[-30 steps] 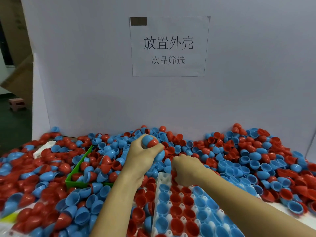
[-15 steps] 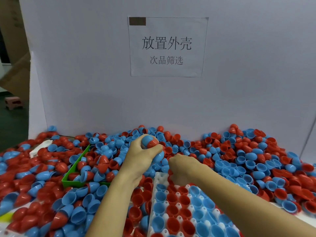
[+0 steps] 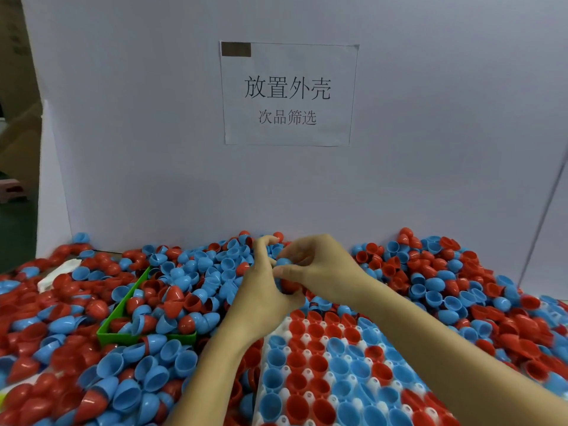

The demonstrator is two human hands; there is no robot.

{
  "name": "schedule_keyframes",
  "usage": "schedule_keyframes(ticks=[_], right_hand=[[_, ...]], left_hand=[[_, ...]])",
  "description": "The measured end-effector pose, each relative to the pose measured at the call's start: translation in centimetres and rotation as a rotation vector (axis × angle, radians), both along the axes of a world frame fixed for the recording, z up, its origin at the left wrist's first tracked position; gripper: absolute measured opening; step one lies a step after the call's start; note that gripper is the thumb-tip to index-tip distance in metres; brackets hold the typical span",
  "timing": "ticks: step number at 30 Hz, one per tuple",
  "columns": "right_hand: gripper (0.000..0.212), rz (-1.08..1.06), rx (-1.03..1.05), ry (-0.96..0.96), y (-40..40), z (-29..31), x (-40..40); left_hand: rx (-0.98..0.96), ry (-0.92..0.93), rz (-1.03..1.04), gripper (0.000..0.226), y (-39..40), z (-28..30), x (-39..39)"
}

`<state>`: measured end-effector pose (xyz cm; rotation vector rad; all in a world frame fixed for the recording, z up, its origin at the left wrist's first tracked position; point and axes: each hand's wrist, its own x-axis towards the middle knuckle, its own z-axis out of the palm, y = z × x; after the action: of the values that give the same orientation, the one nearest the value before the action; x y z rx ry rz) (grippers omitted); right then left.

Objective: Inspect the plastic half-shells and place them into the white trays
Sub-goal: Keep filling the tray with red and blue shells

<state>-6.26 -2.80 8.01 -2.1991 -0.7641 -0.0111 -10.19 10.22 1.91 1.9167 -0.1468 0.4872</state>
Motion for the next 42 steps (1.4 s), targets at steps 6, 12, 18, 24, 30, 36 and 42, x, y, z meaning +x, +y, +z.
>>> schedule_keyframes(ticks=[6, 12, 18, 24, 30, 36, 42], right_hand=[[0.005, -0.072, 0.353, 0.328, -0.6, -0.4, 0.1], [0.016, -0.103, 0.556, 0.517, -1.0, 0.2, 0.1], [0.019, -0.144, 0.656, 0.506, -1.5, -0.4, 0.6], [0.028, -0.094, 0.794, 0.532, -1.2, -1.0, 0.4], [0.011, -0.106, 0.924, 0.568, -1.2, -1.4, 1.1], [0.026, -0.239, 0.526, 0.415, -1.2, -3.0, 1.7], [0.018, -0.185, 0.101, 0.151, -0.2, -6.3, 2.0]], left_hand=[[-0.032, 0.013, -0.025, 0.055, 0.1, 0.1, -0.2], [-0.062, 0.056, 0.004, 0.033, 0.5, 0.0, -0.1], [-0.251, 0.198, 0.007, 0.003, 0.5, -0.2, 0.4], [-0.63, 0.334, 0.095, 0.034, -0.2, -0.8, 1.3], [-0.818, 0.326, 0.136, 0.021, 0.4, -0.4, 1.1], [-0.93, 0.212, 0.228, 0.018, 2.5, 0.2, 0.7], [-0.969, 0.187, 0.215, 0.02, 2.5, 0.3, 0.7]])
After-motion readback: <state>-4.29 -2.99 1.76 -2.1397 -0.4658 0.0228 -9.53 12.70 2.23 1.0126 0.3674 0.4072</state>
